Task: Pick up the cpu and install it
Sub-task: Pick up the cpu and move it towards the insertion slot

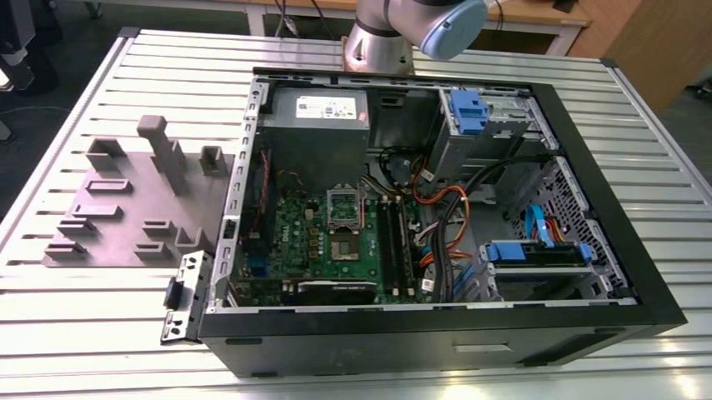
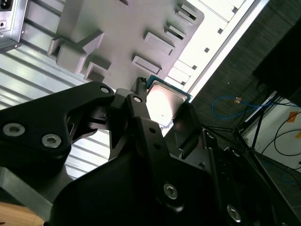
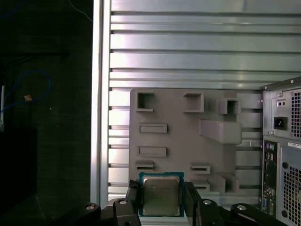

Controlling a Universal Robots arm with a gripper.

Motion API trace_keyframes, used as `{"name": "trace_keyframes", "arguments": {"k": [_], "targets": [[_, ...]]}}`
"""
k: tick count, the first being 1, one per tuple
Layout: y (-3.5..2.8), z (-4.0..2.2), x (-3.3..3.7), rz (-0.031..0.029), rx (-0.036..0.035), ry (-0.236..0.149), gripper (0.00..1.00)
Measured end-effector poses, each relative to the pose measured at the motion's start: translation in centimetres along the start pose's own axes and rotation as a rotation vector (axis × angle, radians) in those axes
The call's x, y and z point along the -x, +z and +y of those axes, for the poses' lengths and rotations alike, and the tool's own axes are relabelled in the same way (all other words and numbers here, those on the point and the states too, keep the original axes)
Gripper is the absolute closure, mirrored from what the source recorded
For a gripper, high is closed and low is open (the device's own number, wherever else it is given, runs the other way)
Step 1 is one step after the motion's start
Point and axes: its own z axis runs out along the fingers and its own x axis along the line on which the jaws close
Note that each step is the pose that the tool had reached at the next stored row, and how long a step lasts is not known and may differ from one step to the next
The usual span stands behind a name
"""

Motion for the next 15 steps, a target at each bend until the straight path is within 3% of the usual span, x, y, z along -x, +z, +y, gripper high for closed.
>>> {"name": "trace_keyframes", "arguments": {"k": [4,7,10,12,15], "targets": [[-0.01,0.0,0.0,0.0,0.0,0.0,0.53],[-0.65,0.0,-0.01,-0.0001,0.0,0.0,0.53],[-0.7,0.0,-0.01,-0.0002,0.0002,0.0,0.53],[-0.73,0.0,0.53,-0.0001,0.0001,0.0,0.53],[-0.75,-0.03,0.54,0.0002,-0.0001,0.0,0.53]]}}
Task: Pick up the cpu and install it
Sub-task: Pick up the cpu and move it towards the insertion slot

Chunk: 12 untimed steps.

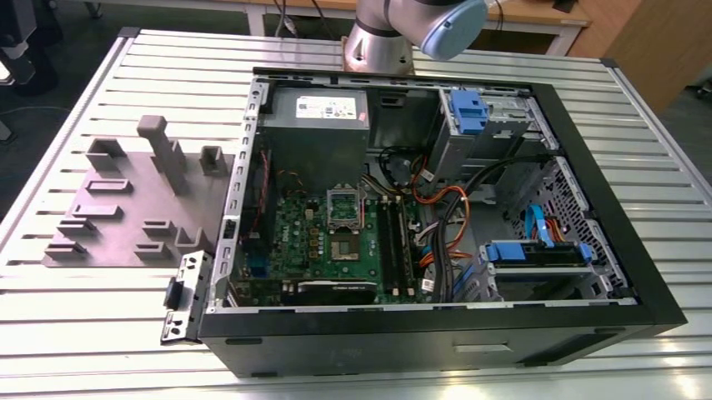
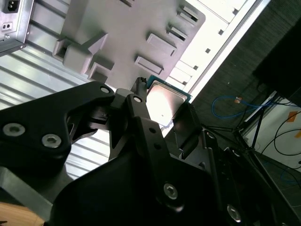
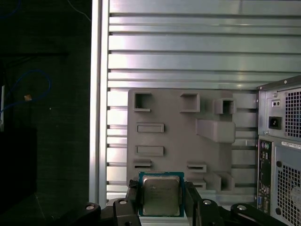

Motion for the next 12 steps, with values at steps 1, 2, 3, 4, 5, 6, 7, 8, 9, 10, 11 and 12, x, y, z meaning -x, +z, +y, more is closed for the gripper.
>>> {"name": "trace_keyframes", "arguments": {"k": [1,2,3,4,5,6,7,8,9,10,11,12], "targets": [[0.0,-0.05,0.0,-0.0001,0.0,0.0,0.53],[0.01,-0.11,-0.01,-0.0002,0.0001,0.0,0.53],[0.01,-0.19,-0.01,-0.0002,0.0001,0.0,0.53],[0.01,-0.27,-0.01,-0.0002,0.0001,0.0,0.53],[0.01,-0.3,-0.01,-0.0001,0.0001,0.0,0.53],[0.0,-0.31,-0.01,-0.0002,0.0001,0.0,0.53],[0.0,-0.32,0.26,-0.0002,0.0001,0.0,0.53],[0.0,-0.32,0.29,-0.0002,0.0001,0.0,0.53],[0.0,-0.32,0.29,-0.0002,0.0001,0.0,0.53],[0.0,-0.32,0.3,-0.0002,0.0001,0.0,0.53],[0.01,-0.32,0.32,-0.0002,0.0002,0.0,0.53],[0.01,-0.32,0.35,-0.0003,0.0002,0.0,0.53]]}}
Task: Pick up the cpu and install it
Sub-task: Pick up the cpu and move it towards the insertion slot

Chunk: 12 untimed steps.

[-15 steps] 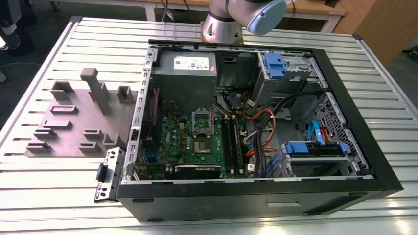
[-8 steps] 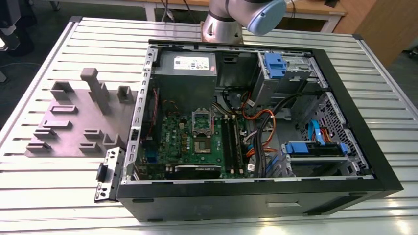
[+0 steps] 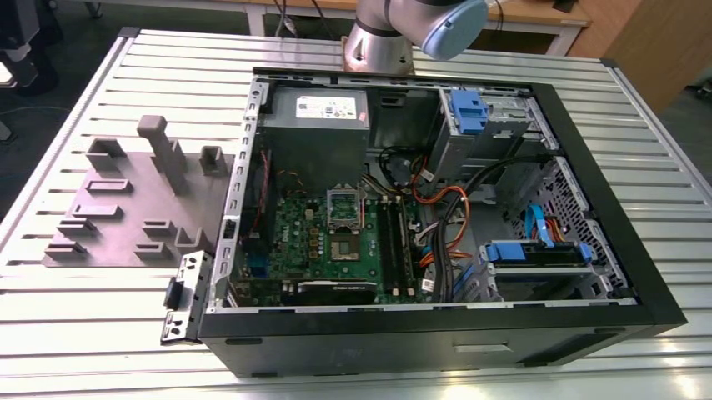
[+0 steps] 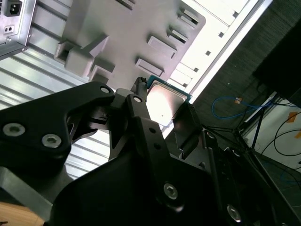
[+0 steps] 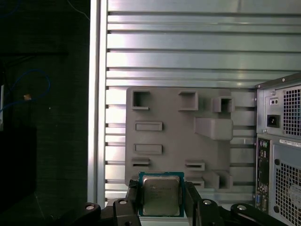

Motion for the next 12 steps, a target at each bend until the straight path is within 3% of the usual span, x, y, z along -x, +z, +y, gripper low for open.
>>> {"name": "trace_keyframes", "arguments": {"k": [12], "targets": [[-0.01,0.0,0.52,0.0,0.0,0.0,0.53]]}}
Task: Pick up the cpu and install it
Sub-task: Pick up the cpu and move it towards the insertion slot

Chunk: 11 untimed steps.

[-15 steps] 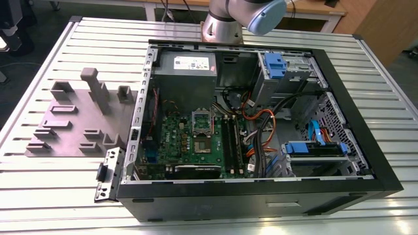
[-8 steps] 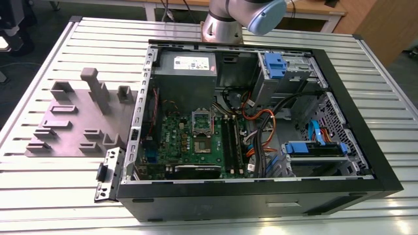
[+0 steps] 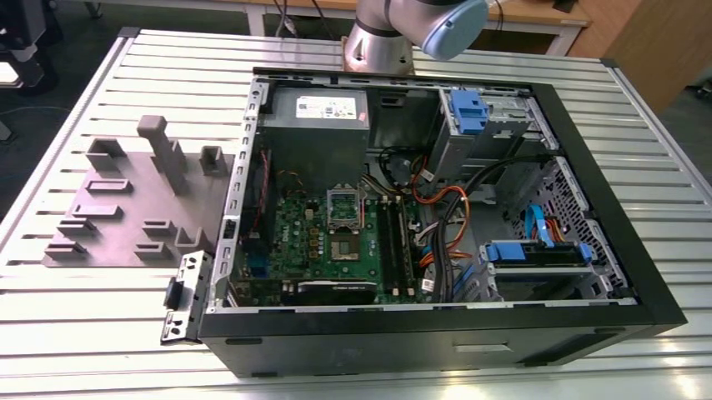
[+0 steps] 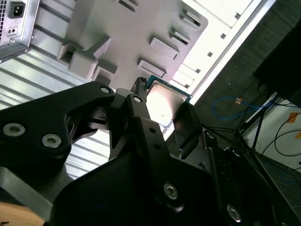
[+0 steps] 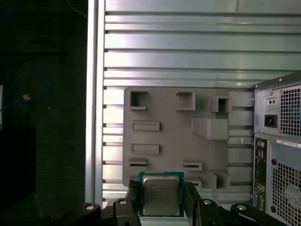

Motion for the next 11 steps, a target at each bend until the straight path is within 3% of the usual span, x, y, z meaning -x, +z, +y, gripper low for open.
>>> {"name": "trace_keyframes", "arguments": {"k": [11], "targets": [[-0.01,0.0,0.39,0.0,0.0,0.0,0.53]]}}
